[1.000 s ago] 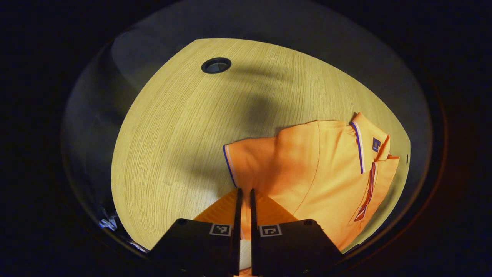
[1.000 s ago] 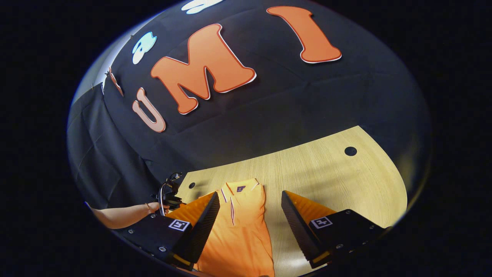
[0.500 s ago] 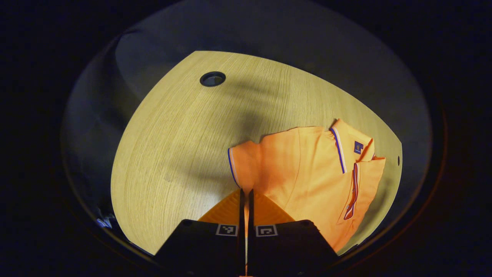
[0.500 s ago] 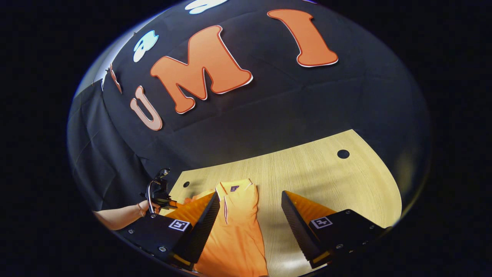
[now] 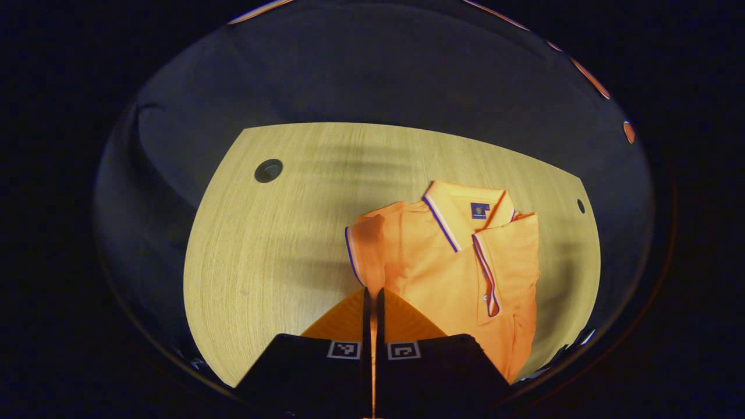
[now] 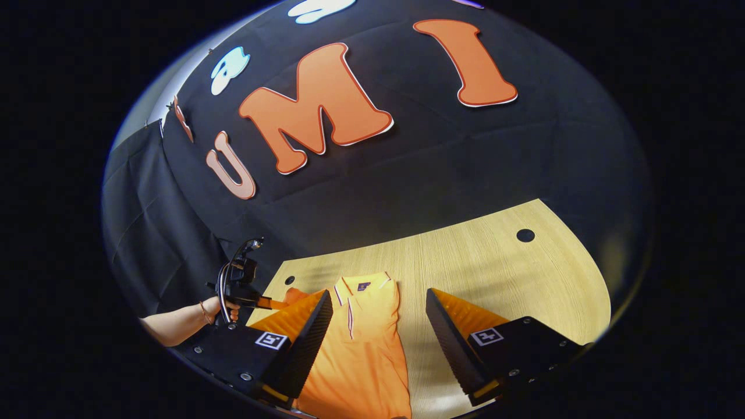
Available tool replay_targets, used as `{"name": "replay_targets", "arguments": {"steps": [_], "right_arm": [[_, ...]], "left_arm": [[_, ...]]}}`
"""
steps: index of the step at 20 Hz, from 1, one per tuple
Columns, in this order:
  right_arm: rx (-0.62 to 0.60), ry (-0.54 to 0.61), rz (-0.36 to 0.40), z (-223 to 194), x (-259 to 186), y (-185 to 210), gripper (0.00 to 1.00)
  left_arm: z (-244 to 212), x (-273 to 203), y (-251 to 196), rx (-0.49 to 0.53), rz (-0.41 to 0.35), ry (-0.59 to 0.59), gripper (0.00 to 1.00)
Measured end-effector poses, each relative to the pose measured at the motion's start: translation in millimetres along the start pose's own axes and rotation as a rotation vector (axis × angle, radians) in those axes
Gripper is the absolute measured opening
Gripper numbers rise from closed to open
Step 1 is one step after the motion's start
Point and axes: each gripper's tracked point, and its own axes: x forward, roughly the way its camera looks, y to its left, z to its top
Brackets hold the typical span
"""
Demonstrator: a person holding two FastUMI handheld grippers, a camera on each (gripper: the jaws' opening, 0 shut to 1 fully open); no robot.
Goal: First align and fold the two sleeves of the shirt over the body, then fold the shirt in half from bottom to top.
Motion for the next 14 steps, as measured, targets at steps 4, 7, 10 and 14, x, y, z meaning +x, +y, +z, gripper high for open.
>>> {"name": "replay_targets", "arguments": {"steps": [4, 7, 10, 14], "right_arm": [[0.005, -0.002, -0.008, -1, -6, -5, 0.98], [0.014, -0.004, -0.020, -3, -10, -12, 0.98], [0.021, 0.002, -0.036, -7, -13, -20, 0.98], [0.026, 0.015, -0.073, -14, -12, -27, 0.98]], "left_arm": [[-1, 12, -48, 0.060, -0.028, 0.026, 0.02], [-5, 24, -84, 0.081, -0.066, 0.041, 0.03], [-12, 26, -123, 0.044, -0.170, 0.068, 0.11], [-27, 29, -144, 0.016, -0.237, 0.095, 0.59]]}}
